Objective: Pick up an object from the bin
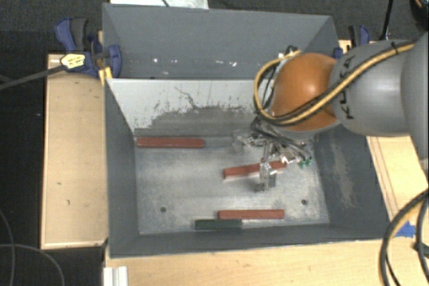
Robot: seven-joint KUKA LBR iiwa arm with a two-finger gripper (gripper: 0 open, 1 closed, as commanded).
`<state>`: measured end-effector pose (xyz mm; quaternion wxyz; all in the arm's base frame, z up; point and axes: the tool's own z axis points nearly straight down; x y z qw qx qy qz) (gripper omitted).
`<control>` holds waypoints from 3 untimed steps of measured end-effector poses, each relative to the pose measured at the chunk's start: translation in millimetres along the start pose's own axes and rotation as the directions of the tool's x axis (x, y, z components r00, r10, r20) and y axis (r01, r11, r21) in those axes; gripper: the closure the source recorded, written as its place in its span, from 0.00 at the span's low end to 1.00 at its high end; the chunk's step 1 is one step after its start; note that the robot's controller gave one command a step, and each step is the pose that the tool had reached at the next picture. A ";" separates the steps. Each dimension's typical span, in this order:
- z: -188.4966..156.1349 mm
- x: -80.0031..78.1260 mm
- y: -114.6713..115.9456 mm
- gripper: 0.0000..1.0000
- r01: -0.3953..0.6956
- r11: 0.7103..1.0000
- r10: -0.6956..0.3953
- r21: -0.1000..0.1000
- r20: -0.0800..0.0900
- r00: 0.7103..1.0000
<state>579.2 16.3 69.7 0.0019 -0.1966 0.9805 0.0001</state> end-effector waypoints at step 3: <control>-230.7 18.4 28.2 1.00 -0.154 0.988 0.154 0.002 0.008 0.988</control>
Offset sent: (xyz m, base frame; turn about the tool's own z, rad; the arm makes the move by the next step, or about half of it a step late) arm 0.0000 0.0000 0.0000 0.0000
